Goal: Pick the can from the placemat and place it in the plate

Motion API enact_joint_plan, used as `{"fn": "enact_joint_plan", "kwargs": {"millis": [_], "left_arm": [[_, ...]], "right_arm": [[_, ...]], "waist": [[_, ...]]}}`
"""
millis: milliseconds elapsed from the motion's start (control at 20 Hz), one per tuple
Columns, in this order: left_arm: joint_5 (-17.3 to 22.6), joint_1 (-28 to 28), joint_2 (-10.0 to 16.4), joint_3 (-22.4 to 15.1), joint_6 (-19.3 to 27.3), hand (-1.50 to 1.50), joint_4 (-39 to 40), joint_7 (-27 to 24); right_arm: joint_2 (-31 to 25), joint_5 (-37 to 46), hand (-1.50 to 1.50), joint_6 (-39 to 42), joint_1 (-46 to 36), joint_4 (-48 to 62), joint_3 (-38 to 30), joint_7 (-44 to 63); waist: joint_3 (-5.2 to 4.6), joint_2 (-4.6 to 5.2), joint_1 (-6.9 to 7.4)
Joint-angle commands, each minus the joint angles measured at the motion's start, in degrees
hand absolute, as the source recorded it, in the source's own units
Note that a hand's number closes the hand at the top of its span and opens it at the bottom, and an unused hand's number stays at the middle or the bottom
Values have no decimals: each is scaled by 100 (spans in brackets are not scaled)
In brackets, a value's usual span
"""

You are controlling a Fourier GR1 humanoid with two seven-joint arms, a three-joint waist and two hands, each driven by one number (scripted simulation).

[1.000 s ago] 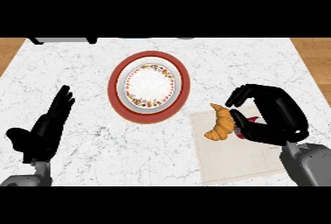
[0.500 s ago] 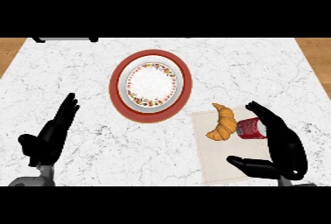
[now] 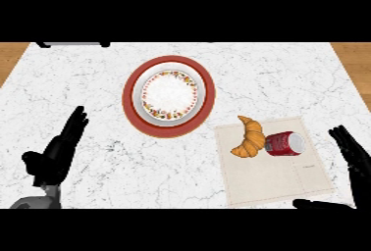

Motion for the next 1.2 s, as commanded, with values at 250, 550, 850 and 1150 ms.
{"fn": "enact_joint_plan", "kwargs": {"millis": [250,550,850,1150], "left_arm": [[-100,4,-72,-39,-26,0,46,-125],[-154,-310,-156,-20,-35,0,-8,285],[-395,-165,-374,32,60,0,389,-222],[-368,-17,-324,103,-165,0,72,-108]], "right_arm": [[-1296,1455,-150,70,196,-342,180,1633],[-963,1859,-150,269,42,-523,406,2531],[-1101,2024,-150,851,-450,-216,30,3059],[-701,2795,-150,1036,-746,129,341,3404]], "waist": [[-5,13,90],[5,8,78],[4,13,70],[5,9,85]]}}
